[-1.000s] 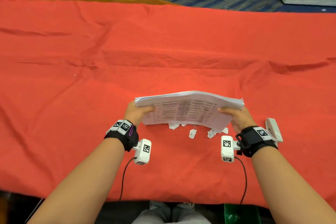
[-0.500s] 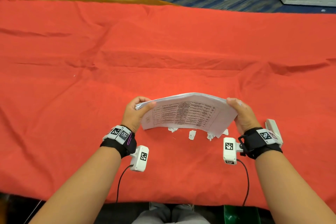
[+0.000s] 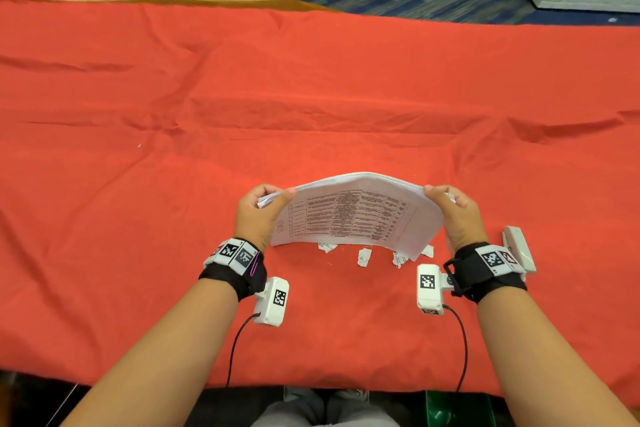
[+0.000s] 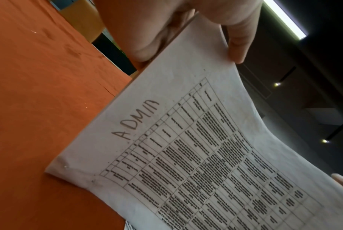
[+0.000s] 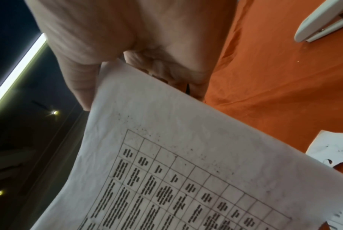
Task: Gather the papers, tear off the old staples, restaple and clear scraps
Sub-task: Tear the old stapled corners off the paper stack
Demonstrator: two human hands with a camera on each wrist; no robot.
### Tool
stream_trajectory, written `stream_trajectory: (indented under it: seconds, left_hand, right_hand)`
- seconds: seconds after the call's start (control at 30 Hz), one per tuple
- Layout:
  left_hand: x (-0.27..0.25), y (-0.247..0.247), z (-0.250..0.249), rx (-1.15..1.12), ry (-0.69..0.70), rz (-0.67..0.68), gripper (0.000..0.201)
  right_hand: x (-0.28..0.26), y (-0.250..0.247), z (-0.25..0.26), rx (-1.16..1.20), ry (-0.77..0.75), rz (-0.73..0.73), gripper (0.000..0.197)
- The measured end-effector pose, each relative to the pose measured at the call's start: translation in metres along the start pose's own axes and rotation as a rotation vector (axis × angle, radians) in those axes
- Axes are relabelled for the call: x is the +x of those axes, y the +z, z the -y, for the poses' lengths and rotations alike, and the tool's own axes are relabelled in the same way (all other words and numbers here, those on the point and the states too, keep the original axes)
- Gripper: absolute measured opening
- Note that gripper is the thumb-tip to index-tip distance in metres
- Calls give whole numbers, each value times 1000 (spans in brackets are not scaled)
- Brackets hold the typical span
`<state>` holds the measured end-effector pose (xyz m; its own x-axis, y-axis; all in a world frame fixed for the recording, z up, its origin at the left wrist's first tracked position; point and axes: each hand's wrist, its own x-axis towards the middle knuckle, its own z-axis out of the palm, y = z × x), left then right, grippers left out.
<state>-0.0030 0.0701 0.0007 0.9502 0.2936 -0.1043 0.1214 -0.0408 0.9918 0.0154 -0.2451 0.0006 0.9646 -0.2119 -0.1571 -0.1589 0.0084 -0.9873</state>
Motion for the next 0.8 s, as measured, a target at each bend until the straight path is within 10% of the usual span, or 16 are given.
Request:
stream_trajectory:
  seconds: [0.6,0.8]
  left_hand:
    - [-3,6,-1,-25,28,17,29]
    - [2,1,4,26,-8,63,23]
  right_hand:
    - [2,9,3,-10,51,-46,27]
    - [3,5,-1,10,75,-69,63]
